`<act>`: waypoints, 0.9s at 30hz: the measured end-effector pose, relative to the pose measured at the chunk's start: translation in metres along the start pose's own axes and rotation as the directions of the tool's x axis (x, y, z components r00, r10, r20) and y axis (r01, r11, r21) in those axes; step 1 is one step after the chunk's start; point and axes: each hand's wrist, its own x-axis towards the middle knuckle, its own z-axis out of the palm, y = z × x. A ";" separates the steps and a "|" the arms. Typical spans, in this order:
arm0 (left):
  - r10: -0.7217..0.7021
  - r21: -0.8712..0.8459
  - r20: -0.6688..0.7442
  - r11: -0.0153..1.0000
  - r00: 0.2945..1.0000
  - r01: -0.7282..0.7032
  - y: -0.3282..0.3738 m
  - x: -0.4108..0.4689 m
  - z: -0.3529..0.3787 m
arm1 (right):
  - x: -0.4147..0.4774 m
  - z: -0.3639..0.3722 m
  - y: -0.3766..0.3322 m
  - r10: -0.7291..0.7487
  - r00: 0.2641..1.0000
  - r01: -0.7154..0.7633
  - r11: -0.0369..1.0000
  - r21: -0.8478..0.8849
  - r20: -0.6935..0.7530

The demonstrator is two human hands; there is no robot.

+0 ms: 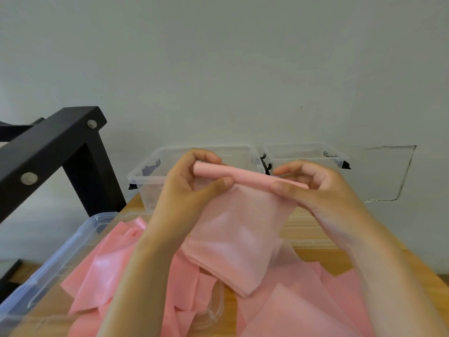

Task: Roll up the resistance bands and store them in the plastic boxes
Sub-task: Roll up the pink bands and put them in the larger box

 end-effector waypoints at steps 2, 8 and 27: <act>-0.015 -0.014 0.030 1.000 0.999 0.016 0.001 -0.001 0.000 | 0.000 0.000 0.000 -0.052 0.998 0.051 0.999 -0.010 -0.043; 0.006 -0.045 -0.009 0.999 1.000 -0.006 0.006 -0.002 0.004 | -0.001 0.000 -0.005 -0.134 0.990 0.136 0.990 0.033 -0.052; -0.049 -0.013 -0.049 0.999 0.998 0.048 0.007 -0.002 0.005 | -0.001 0.004 -0.005 -0.158 0.982 0.159 0.987 0.004 -0.105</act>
